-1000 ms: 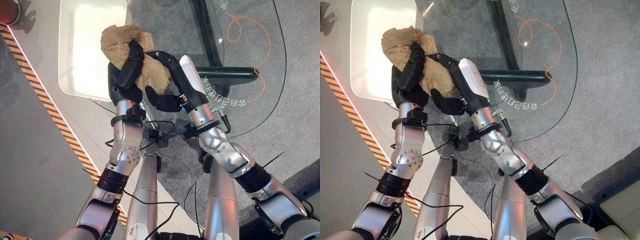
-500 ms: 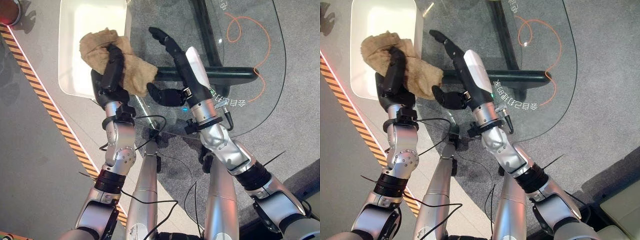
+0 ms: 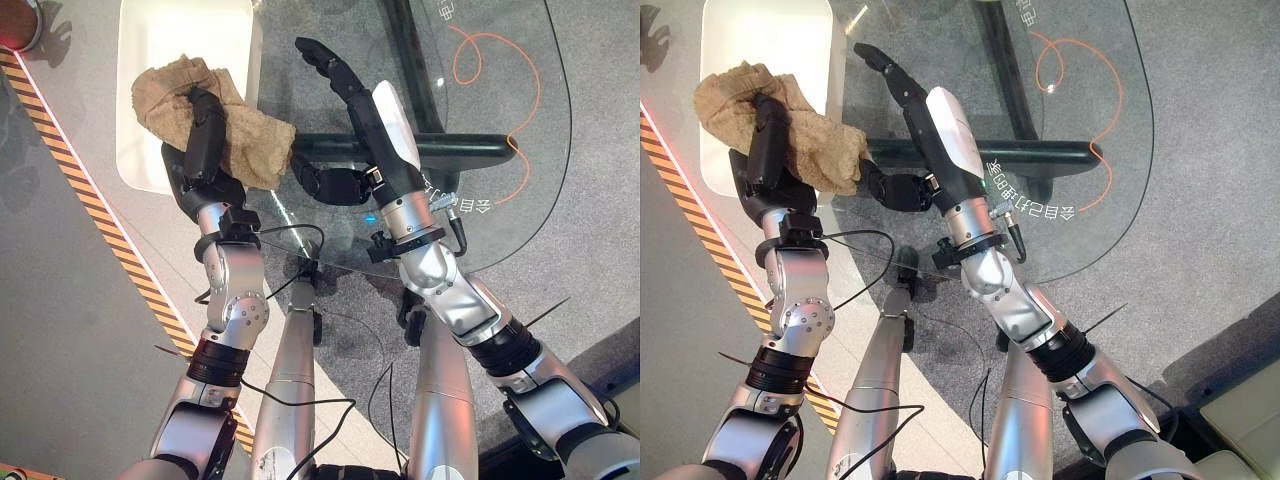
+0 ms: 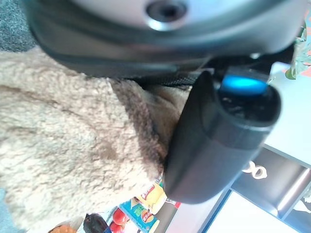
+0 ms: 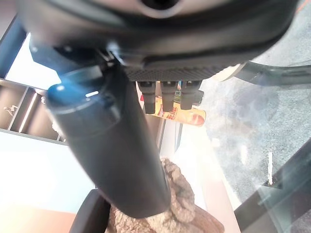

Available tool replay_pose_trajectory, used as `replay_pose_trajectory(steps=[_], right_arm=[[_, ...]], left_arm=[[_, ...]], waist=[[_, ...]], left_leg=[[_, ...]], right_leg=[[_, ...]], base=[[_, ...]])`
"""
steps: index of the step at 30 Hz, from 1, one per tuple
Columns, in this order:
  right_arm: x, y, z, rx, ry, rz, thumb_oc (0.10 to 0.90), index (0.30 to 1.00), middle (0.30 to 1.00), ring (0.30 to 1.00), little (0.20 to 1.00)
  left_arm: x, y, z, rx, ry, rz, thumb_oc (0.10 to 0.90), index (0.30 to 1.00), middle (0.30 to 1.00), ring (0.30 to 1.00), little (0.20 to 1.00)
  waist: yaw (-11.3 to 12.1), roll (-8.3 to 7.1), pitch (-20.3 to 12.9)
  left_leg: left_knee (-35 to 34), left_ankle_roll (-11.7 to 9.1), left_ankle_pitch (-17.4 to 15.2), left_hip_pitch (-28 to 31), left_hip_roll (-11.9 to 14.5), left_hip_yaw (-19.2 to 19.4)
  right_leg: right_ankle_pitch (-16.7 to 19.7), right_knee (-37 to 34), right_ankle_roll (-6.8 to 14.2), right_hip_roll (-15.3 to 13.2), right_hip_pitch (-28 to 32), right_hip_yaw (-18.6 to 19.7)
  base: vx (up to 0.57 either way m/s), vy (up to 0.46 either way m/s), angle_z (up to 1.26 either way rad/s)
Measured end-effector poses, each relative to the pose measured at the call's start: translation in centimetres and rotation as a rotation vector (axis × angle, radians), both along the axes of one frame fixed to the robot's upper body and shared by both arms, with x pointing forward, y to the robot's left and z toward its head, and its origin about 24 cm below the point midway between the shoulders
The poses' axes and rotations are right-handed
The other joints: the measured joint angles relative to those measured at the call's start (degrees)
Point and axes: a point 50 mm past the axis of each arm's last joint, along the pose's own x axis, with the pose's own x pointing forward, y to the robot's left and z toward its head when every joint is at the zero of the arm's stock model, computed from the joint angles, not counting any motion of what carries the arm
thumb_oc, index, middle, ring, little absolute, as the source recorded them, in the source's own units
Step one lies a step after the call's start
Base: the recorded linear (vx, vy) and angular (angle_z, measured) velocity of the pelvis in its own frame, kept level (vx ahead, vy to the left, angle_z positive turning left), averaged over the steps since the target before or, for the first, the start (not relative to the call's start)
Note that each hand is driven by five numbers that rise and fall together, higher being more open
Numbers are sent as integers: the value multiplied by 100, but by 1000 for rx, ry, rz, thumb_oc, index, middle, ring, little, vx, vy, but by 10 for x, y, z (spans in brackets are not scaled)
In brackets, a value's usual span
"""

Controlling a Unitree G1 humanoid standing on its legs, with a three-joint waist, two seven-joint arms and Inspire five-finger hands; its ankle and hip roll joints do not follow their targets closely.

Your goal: Wipe the table with a cloth and put it in the basket.

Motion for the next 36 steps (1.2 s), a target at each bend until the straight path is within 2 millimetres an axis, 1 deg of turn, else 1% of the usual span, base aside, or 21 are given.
replay_pose_trajectory(steps=[5, 8, 11, 13, 15, 17, 18, 20, 21, 22, 23, 24, 28, 29, 33, 36], right_arm=[[1, -5, 2, 48, -26, -44, 800, 900, 900, 900, 900], [2, -15, 4, 84, -54, -103, 800, 900, 900, 900, 900], [5, -31, 6, 138, -80, -183, 800, 900, 900, 900, 900], [7, -45, 3, 152, -94, -256, 800, 900, 900, 900, 900], [15, -65, -9, 197, -59, -367, 800, 900, 900, 900, 900], [20, -81, -23, 217, -28, -462, 800, 900, 900, 900, 900], [20, -84, -26, 220, -23, -481, 800, 900, 900, 900, 900], [20, -97, -35, 228, -17, -550, 800, 900, 900, 900, 900], [21, -103, -39, 237, -17, -588, 800, 900, 900, 900, 900], [21, -106, -42, 243, -15, -609, 800, 900, 900, 900, 900], [22, -111, -45, 252, -16, -643, 800, 900, 900, 900, 900], [23, -116, -47, 264, -18, -676, 800, 900, 900, 900, 900], [28, -143, -58, 346, 5, -834, 800, 900, 900, 900, 900], [28, -153, -62, 386, 25, -880, 800, 900, 900, 900, 900], [29, -181, -79, 472, 74, -1012, 800, 900, 900, 900, 900], [29, -196, -91, 519, 112, -1086, 800, 900, 900, 900, 900]], left_arm=[[0, 1, 0, -10, 10, 10, 100, 300, 300, 300, 200], [2, 2, -2, -13, 17, 24, 100, 300, 300, 300, 200], [2, 3, -4, -17, 24, 31, 100, 300, 300, 300, 200], [2, 3, -3, -15, 21, 34, 100, 300, 300, 300, 200], [1, 6, -3, -26, 12, 47, 100, 300, 300, 300, 200], [0, 14, -1, -45, -2, 77, 100, 300, 300, 300, 200], [0, 15, -1, -49, -4, 83, 100, 300, 300, 300, 200], [0, 17, -1, -54, -10, 91, 100, 300, 300, 300, 200], [-1, 17, -1, -55, -10, 92, 100, 300, 300, 300, 200], [0, 17, -2, -54, -6, 95, 100, 300, 300, 300, 200], [-1, 19, -4, -53, -1, 102, 100, 300, 300, 300, 200], [0, 20, -5, -49, 1, 107, 100, 300, 300, 300, 200], [2, 23, -8, -39, 16, 123, 100, 300, 300, 300, 200], [3, 25, -9, -33, 22, 128, 100, 300, 300, 300, 200], [4, 34, -10, 1, 32, 157, 100, 300, 300, 300, 200], [5, 39, -6, 20, 23, 170, 100, 300, 300, 300, 200]], waist=[[-11, 0, 0], [-14, 0, 0], [-21, -1, 0], [-47, -3, 0], [-76, -4, 1], [-182, -7, 3], [-201, -7, 3], [-239, -9, 3], [-255, -10, 4], [-261, -15, 6], [-293, -18, 4], [-323, -19, 4], [-338, -28, 5], [-336, -28, 5], [-339, -28, 5], [-331, -28, 5]], left_leg=[[2, 0, 0, 0, 0, 1], [5, 1, -1, 0, 0, 2], [7, 2, -1, -2, 0, 3], [9, 25, -17, -2, 0, 7], [11, 27, -20, -3, -1, 15], [13, 44, -31, -4, -2, 19], [16, 44, -31, -4, -2, 23], [60, 47, -35, -4, -1, 44], [86, 74, -111, 3, 1, 62], [127, 38, -86, 2, 1, 78], [159, 71, -136, 16, 3, 107], [187, 42, -127, 13, 4, 122], [196, 34, -123, 11, 23, 121], [198, 26, -116, 4, 26, 123], [181, 67, -159, -5, 37, 147], [172, 66, -158, -11, 39, 148]], right_leg=[[0, 4, 0, 0, -5, 6], [-1, 11, -1, 0, -9, 9], [-1, 14, -2, 0, -12, 10], [-1, 15, -2, 0, -16, 19], [0, 10, -2, 0, -16, 26], [0, 6, -2, 2, -16, 30], [0, 6, -1, 3, -16, 35], [0, 13, -1, 10, -17, 61], [-19, 18, 13, 18, -14, 90], [-7, 43, 12, 25, -13, 117], [-20, 50, 21, 27, -9, 150], [-21, 64, 23, 23, -13, 154], [-17, 104, 11, 44, -42, 166], [-12, 112, 1, 45, -58, 166], [-9, 82, 0, 64, -82, 200], [-9, 72, 1, 66, -89, 202]], base=[[0, 0, 0], [0, 0, 0], [0, 0, 0], [0, 0, 0], [0, 0, 0], [0, 0, 0], [0, 0, 0], [82, -9, -5], [81, -13, -7], [10, -5, -9], [-62, 1, -8], [-6, 3, -6], [-12, 4, -2], [-55, 17, -2], [-1, 9, -3], [0, 0, 0]])
